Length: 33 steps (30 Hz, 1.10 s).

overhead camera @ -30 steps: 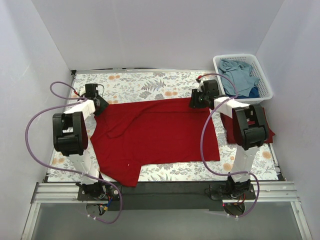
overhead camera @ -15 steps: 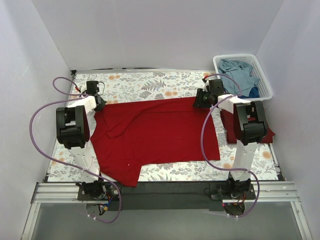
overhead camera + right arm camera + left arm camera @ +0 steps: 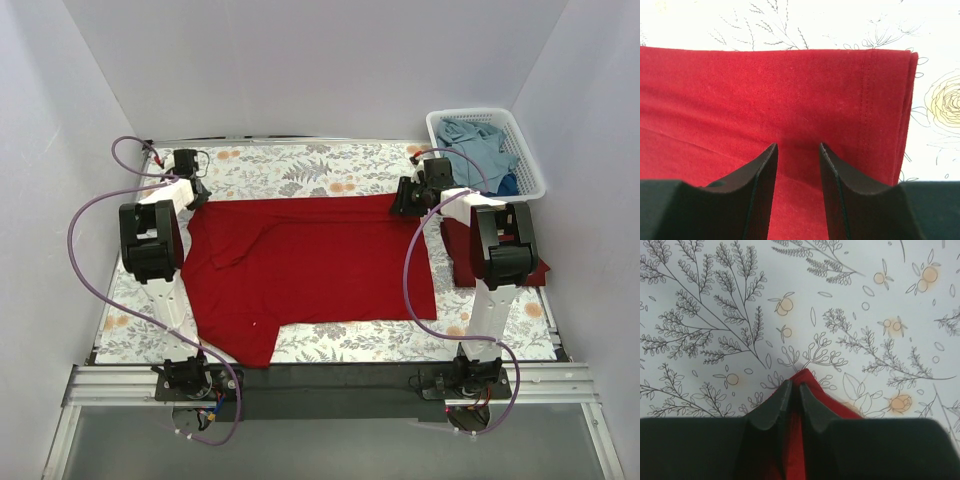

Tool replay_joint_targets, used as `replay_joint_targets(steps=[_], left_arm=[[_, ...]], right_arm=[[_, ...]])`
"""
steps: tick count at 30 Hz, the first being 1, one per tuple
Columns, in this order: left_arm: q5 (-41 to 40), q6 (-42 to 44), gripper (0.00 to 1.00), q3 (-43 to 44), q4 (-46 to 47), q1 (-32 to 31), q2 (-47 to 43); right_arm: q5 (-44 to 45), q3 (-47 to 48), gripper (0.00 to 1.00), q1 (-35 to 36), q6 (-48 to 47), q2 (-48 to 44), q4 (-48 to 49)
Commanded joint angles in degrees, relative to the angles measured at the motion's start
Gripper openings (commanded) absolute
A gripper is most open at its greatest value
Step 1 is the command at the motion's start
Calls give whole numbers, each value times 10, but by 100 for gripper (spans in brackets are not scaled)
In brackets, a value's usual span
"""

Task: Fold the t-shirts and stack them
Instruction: Fold the tshirt

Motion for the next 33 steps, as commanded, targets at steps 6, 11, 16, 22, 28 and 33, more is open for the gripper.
replay_joint_targets(steps=[6,11,16,22,28,33], left_arm=[[-23,12,30,30,-6,13,-16],[-6,-11,47,6,-9,11,-79],[5,-43,48,-65,-16,9,-177],[17,-50,49,-148,-50,-14,-280],[-10,13,50,-271,-65,-173,-371],[-110,57,48,-295,-83,-304,-345]], right_arm=[[9,6,47,-12,-49,-4,-85],[5,16,47,9,-56,-51,-84],[17,16,47,25,-52,-93,-84],[16,-37,47,46,-41,-145,-83],[18,-156,47,118,-20,-211,-56],[-10,-242,47,181,20,-260,10]])
